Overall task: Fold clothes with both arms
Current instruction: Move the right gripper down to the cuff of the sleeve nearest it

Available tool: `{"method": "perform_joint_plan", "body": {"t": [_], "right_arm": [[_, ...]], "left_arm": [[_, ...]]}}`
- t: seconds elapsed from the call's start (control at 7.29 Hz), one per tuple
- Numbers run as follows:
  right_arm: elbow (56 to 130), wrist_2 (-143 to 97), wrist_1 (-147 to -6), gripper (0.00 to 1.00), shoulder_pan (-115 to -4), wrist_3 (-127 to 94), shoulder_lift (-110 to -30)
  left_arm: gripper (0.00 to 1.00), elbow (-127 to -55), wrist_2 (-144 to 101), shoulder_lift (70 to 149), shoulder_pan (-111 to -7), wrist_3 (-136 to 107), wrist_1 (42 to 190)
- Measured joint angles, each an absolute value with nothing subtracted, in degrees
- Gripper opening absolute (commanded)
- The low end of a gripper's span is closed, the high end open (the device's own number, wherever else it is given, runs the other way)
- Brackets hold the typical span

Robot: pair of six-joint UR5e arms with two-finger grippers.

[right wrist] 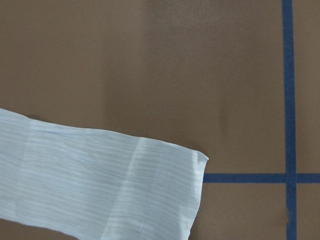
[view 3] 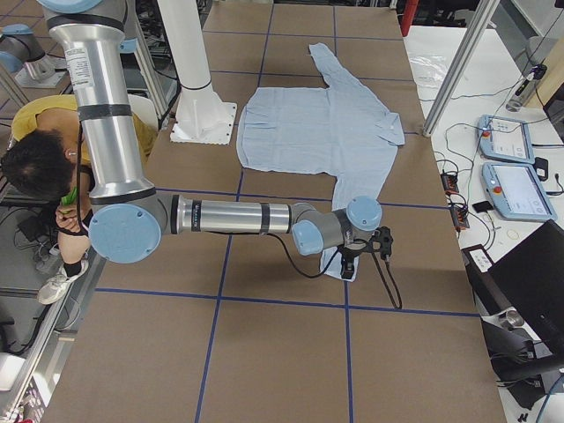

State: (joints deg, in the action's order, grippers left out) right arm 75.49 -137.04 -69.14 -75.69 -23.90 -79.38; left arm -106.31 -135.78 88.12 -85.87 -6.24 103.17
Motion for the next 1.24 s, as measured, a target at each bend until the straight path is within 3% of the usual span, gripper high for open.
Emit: {"method": "perform_joint_plan", "body": {"t": [0.41, 0.96, 1.24], "right_arm": [[68.85, -133.24, -68.26, 0.83, -72.23, -25.52, -75.49], [64.46, -131.44, -68.13, 0.83, -70.97, -29.00, -72.19], [62.54, -131.46, -68.12, 0.77, -70.93, -29.58, -71.76]], "left_arm": [[1.00, -106.75, -135.85, 87.89, -85.84, -6.27, 103.35], [1.00, -106.78, -135.88, 87.72, -85.82, -6.22, 103.42], [1.00, -106.79, -135.88, 87.73, -85.79, -6.09, 103.44]]}}
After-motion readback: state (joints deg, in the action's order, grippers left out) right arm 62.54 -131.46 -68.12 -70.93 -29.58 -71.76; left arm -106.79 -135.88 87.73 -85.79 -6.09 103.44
